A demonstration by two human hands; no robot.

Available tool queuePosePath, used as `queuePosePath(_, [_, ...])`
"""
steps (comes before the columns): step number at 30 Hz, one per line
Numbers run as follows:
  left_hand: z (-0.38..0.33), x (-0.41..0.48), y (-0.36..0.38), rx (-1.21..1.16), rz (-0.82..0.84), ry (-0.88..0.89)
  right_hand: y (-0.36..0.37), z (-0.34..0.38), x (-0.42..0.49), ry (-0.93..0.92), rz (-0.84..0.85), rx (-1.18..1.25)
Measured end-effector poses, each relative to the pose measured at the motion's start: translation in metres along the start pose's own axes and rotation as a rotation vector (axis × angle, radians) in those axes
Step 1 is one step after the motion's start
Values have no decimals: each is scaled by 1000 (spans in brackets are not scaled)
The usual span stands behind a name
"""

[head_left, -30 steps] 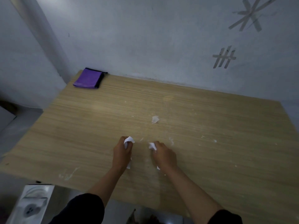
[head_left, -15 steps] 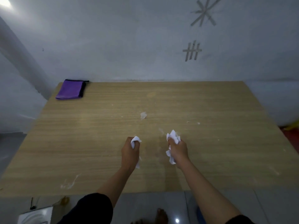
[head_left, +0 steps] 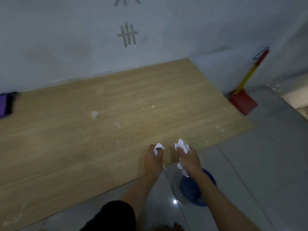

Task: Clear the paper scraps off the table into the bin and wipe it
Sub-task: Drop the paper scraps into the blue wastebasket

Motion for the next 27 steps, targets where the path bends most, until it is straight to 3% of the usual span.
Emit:
queuePosePath(7, [15,-40,100,113,237,50,-82,-54,-8,51,-140,126])
queuePosePath(13, [47,-47,175,71,68,-115,-140,-122,22,173,-107,101])
queuePosePath(18, [95,-36,222,-23,-81,-381,-161,-186,70,302,14,99])
queuePosePath(23, [165,-8,267,45,30,-607,-157,-252,114,380,19,-68])
queuePosePath(27, [210,13,290,-7,41,-658,-141,-296,145,437,48,39])
Point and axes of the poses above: each hand's wrist, its own x-axis towards the middle knuckle, its own y-axis out of the palm, z = x × y, the point moved 1 cm from there along x, towards the middle knuckle, and after that the axes turned 4 degrees about z, right-handed, at the moved point
